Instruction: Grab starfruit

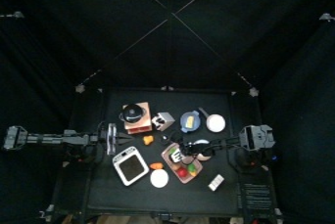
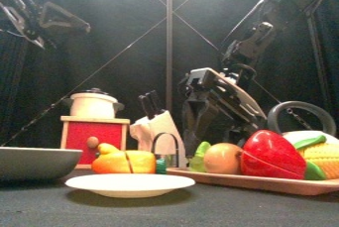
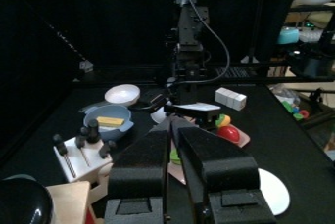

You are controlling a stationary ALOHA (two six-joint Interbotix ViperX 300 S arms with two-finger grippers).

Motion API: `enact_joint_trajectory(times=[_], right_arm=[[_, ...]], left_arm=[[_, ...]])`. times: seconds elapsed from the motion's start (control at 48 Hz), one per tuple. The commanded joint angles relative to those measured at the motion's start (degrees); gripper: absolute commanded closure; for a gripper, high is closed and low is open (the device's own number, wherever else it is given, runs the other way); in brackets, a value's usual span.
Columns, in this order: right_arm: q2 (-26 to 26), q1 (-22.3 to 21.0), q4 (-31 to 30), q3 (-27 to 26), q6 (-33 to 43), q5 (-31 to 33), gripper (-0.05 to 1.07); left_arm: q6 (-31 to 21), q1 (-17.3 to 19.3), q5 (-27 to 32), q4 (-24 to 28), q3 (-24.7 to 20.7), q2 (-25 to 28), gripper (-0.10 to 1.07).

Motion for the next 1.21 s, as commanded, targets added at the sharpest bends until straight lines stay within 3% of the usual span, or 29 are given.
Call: enact_joint_trajectory(times=[0.0, 0.417, 0.771, 1.188], right_arm=[[-0.97, -0.35, -0.09, -0.97, -0.09, -0.35, 0.0], [-1.49, -0.35, -0.18, -1.23, -0.09, 0.09, 0.2], [-6.59, 0.18, -1.76, -2.9, -0.26, 4.22, 0.21], [-6.59, 0.26, -1.93, -2.9, -0.62, 4.31, 0.21]], left_arm=[[0.09, 0.18, -0.53, -0.09, -0.7, 0.18, 0.45], [0.09, 0.18, -0.44, -0.09, -0.7, 0.18, 0.45], [0.09, 0.18, -0.53, -0.09, -0.7, 0.18, 0.45], [0.09, 0.18, -0.53, -0.09, -0.7, 0.18, 0.45]])
